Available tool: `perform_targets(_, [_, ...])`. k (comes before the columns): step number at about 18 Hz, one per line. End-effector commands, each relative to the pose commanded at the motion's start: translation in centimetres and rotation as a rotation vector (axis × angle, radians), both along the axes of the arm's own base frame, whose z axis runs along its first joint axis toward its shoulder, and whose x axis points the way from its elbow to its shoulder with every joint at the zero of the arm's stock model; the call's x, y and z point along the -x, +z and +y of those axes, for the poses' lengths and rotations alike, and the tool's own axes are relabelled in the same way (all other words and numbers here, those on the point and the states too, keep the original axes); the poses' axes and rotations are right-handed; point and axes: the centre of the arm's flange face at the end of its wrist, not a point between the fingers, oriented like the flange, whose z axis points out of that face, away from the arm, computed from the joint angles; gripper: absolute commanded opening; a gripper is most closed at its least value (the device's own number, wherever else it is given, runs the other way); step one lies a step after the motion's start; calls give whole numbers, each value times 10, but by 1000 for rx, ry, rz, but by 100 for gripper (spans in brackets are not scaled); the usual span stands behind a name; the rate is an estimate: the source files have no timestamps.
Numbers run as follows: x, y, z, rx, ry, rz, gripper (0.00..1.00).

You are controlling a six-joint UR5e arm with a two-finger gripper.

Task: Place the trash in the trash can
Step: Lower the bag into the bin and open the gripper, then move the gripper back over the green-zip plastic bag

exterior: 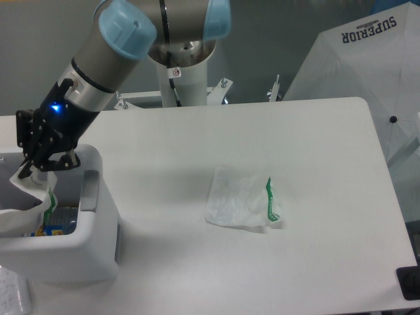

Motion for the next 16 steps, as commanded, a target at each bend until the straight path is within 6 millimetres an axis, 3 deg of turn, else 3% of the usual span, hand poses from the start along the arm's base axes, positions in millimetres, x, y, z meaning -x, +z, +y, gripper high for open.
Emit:
perform_targets(4, [3,-8,5,21,16,-22,12])
perform_targets(7, [5,-13,4,36,26,-16,24])
perform_targets(8, [6,-11,4,37,29,-10,29])
perform_targets(9, [6,-11,4,36,29,-9,44])
perform_targets(11, [5,-9,3,33,29,-8,56])
perform_targets(12, [5,-8,3,32,29,-7,67])
perform_targets(16, [3,11,-4,5,37,8,76])
